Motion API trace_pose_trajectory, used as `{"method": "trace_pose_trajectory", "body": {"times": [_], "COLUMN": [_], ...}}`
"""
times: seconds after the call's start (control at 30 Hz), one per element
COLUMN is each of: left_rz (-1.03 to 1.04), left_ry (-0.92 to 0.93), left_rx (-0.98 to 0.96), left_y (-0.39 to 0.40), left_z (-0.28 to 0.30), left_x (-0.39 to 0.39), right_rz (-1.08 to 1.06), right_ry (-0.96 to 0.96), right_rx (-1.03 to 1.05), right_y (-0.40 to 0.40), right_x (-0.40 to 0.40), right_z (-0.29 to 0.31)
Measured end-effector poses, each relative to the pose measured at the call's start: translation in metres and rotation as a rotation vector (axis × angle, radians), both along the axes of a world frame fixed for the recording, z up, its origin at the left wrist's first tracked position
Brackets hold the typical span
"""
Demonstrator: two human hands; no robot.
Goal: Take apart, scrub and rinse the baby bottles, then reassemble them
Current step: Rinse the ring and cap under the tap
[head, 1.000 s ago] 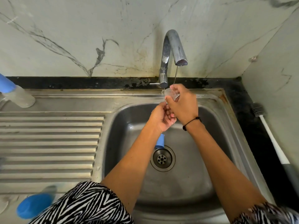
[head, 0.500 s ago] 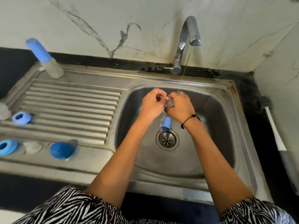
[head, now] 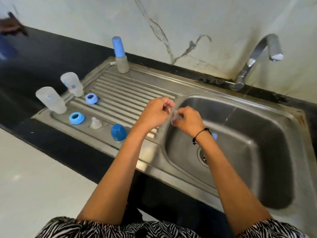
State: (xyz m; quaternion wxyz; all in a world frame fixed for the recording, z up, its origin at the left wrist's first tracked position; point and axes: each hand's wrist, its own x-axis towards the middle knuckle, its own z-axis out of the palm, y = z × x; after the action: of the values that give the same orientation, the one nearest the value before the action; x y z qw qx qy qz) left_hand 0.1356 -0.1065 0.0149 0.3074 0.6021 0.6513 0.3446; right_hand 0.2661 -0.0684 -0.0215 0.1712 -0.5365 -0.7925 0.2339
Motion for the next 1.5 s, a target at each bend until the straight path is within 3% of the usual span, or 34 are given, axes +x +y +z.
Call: {"method": "trace_pose_trajectory", "body": {"times": [0.23, 0.47, 0.67, 0.83, 1.1, 1.3, 1.5], "left_rz": [0.004, 0.085, 0.051, 0.001, -0.039, -0.219, -0.415], "left_ry": [0.155, 0.151, 0.128, 0.088, 0.094, 0.067, 0.072], "left_rx": [-0.149, -0.151, -0.172, -0.202, -0.133, -0.067, -0.099], "left_y": [0.003, 0.007, 0.005, 0.008, 0.014, 0.015, 0.015], "left_z": [0.003, 0.000, -0.016, -0.022, -0.015, -0.019, -0.026], "left_x": [-0.112, -0.212, -0.244, -0.247, -0.225, -0.156, -0.063], "right_rz": [0.031, 0.177, 0.230, 0.214, 0.070, -0.171, -0.374], "right_ry": [0.066, -0.125, -0.319, -0.353, -0.153, 0.017, 0.019], "right_rx": [-0.040, -0.004, -0.040, -0.117, -0.113, -0.115, -0.120], "right_y": [0.004, 0.028, 0.048, 0.044, 0.025, -0.006, -0.023], "right_x": [-0.108, -0.234, -0.270, -0.270, -0.225, -0.144, -0.046], "right_z": [0.004, -0.006, -0.025, -0.031, -0.003, 0.007, 0.000]}}
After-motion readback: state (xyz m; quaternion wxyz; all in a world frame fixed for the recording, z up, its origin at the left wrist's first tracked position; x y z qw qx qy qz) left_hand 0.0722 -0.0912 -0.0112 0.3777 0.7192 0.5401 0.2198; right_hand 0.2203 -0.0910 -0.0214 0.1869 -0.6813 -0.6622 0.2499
